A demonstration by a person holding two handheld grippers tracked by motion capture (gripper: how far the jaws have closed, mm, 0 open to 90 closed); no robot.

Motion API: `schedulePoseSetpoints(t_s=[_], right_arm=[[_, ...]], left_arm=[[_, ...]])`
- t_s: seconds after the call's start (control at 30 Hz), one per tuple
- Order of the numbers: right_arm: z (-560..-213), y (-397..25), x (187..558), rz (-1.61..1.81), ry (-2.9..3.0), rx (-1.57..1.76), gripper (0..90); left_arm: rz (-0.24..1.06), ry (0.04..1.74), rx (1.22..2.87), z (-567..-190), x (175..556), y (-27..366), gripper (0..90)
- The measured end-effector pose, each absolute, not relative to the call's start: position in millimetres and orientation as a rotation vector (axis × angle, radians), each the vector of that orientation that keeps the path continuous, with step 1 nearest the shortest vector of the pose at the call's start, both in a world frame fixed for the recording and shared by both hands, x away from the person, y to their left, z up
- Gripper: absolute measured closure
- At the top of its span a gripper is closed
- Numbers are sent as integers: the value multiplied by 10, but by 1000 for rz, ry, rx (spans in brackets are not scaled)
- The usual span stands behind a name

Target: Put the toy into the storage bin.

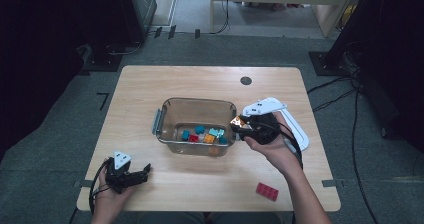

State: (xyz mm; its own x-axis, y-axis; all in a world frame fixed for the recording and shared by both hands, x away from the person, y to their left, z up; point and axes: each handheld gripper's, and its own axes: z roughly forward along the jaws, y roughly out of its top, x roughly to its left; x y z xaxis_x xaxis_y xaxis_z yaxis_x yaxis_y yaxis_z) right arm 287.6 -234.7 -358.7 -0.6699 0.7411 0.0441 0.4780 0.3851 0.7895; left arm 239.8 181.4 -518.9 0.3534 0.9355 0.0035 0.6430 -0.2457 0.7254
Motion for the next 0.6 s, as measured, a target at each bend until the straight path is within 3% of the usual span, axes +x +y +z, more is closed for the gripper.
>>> schedulePoseSetpoints(t_s=[0.6], right_arm=[[-3752,-2003,3092,1120,2406,1070,602]], left_arm=[[593,1369,1983,-5190,2398,1814,100]])
